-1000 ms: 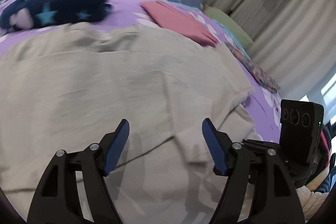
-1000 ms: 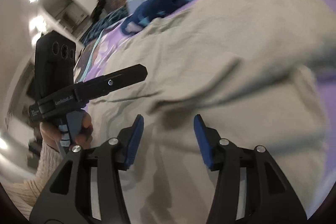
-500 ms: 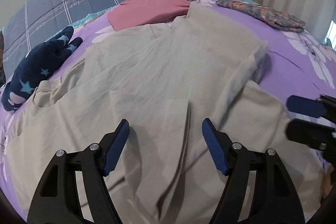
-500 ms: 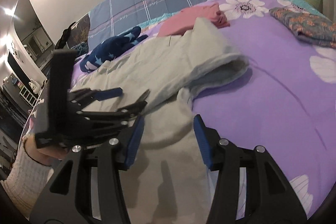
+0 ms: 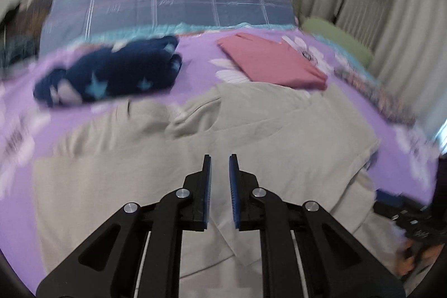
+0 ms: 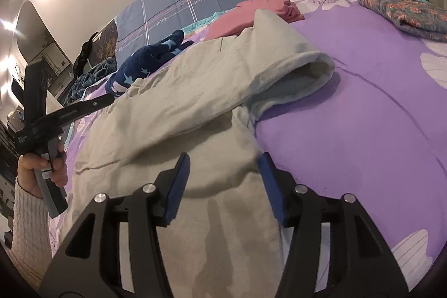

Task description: Fold small clothes

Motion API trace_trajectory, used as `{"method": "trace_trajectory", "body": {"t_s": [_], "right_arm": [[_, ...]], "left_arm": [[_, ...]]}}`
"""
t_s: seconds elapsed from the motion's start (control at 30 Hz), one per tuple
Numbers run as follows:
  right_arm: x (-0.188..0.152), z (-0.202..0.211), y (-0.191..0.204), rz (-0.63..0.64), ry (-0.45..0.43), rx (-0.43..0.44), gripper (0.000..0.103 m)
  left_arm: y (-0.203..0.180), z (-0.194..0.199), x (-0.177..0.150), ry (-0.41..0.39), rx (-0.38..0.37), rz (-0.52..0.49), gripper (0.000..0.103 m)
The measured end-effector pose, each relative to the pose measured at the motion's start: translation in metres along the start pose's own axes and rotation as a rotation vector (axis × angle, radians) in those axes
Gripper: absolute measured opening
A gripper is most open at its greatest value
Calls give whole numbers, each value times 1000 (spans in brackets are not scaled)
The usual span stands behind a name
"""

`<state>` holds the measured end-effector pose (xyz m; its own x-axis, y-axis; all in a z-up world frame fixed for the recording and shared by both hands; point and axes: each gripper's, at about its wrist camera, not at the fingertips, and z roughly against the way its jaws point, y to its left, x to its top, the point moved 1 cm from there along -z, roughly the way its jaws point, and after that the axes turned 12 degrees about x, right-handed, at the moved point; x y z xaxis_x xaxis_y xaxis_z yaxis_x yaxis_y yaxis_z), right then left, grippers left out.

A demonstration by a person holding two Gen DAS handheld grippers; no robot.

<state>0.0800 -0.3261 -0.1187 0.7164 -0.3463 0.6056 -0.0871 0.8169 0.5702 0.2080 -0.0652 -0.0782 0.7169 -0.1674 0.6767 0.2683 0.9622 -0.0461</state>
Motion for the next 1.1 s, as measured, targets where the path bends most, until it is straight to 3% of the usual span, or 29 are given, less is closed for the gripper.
{"method": "trace_trajectory", "body": {"t_s": [0.03, 0.1, 0.23, 0.3, 0.37, 0.4, 0.43, 0.63, 0.8, 1.0, 1.1], "right_arm": [[-1, -1, 0, 3, 0, -3, 56], [-2, -3, 3, 19, -2, -21, 56], [-4, -2, 10, 55, 0, -34, 56], [-4, -1, 13, 76, 5, -38, 56], [-3, 0, 16, 89, 3, -39, 56], [-2, 0, 17, 90, 1, -37, 56], [-2, 0, 18, 90, 1, -35, 56], [3, -1, 18, 102, 5, -40, 56], [12, 1, 20, 113, -3, -33, 56], [20, -27, 35, 139, 73, 56, 56], [22, -47, 39, 132, 120, 51, 56]], "left_arm": [[7, -5, -4, 29, -42, 49, 40], [12, -17, -14, 75, -60, 102, 60], [0, -37, -33, 136, -27, 61, 60], [-8, -40, -35, 120, -10, 39, 60], [-16, -40, -36, 114, -26, -1, 43], [-22, -40, -35, 115, -40, -27, 14], [-27, -38, -33, 109, -30, -46, 2], [-32, 20, 11, -77, -50, -60, 2], [-1, 94, 58, -243, 19, -38, 2], [44, 122, 64, -268, 105, 13, 2], [60, 123, 56, -253, 157, 22, 2]]}}
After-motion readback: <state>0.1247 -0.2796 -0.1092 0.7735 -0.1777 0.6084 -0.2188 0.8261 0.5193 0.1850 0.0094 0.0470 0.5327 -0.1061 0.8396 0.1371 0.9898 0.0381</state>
